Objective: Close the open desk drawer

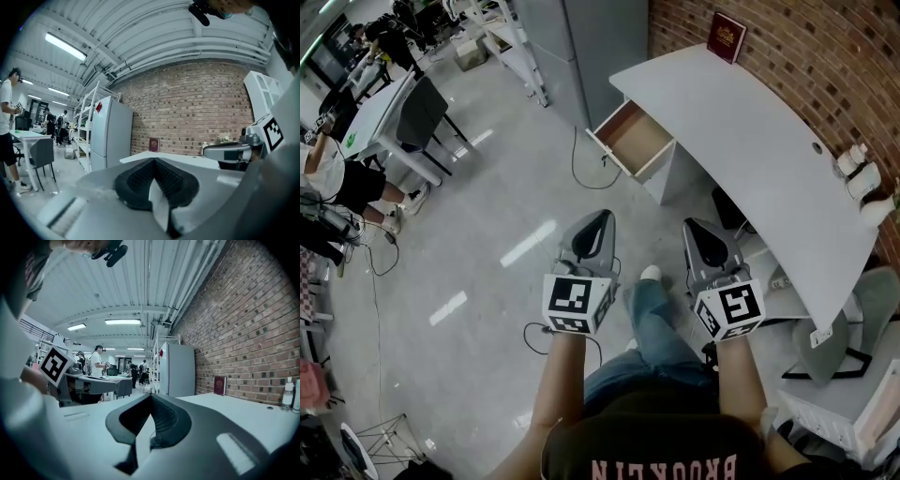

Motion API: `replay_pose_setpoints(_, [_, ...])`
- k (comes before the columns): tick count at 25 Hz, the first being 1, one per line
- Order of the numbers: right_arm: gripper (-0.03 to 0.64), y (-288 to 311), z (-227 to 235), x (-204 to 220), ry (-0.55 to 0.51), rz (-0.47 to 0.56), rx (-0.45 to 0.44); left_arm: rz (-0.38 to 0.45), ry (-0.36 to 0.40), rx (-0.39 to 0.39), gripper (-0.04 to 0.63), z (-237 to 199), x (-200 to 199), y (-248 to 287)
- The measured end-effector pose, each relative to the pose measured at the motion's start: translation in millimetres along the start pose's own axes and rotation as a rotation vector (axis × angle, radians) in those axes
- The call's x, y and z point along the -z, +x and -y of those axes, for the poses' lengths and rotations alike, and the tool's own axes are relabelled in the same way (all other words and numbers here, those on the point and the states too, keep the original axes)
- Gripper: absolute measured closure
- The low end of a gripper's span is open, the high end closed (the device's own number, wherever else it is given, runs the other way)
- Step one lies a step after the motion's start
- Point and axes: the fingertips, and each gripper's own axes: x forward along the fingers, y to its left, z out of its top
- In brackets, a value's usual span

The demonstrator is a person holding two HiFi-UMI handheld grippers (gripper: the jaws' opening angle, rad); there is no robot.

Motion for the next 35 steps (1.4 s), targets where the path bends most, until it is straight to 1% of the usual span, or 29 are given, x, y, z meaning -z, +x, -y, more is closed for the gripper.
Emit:
replay_pose_setpoints(4, [0.620,36.0,17.1,13.2,0.007,-0.027,-0.007,-0.014,-0.007,-0.011,0.598,-23.5,5.8,31.3])
replay_pose_setpoints(8, [0.620,84.2,36.1,14.6,0.013,-0.038,-0.015,-0.060,-0.024,0.001,0.598,-45.6,9.1,73.3])
replay_pose_setpoints(11, [0.620,123.4,51.2,13.0,0.003,-0.049,-0.031,-0.045,-0.024,0.000,0.598,-69.3,3.8,109.7])
replay_pose_setpoints(14, [0.618,162.2,72.6,10.9,0.013,-0.059,-0.037,-0.052,-0.027,0.001,0.598,-90.5,-2.0,147.6])
replay_pose_setpoints(18, [0.619,209.7,95.5,12.1,-0.015,-0.098,-0.063,-0.086,-0.026,0.007,0.598,-115.9,-0.7,192.3])
replay_pose_setpoints(21, [0.618,239.2,111.0,15.5,-0.004,-0.113,-0.074,-0.112,-0.025,0.006,0.598,-132.8,1.3,220.5])
replay_pose_setpoints(25, [0.618,270.2,130.0,21.4,0.032,-0.124,-0.067,-0.134,-0.032,0.011,0.598,-150.1,4.6,252.0])
replay_pose_setpoints(29, [0.618,285.5,140.0,37.3,0.067,-0.141,-0.075,-0.170,-0.053,0.011,0.598,-159.8,18.2,271.2])
replay_pose_setpoints(30, [0.618,287.8,143.1,42.0,0.077,-0.149,-0.069,-0.179,-0.060,0.014,0.598,-161.2,20.9,274.0])
replay_pose_setpoints(33, [0.618,295.6,154.7,54.1,0.100,-0.175,-0.030,-0.192,-0.115,0.031,0.598,-165.8,24.2,280.1])
replay_pose_setpoints(35, [0.618,300.4,160.8,59.5,0.106,-0.190,-0.003,-0.194,-0.120,0.061,0.598,-168.9,31.7,284.4])
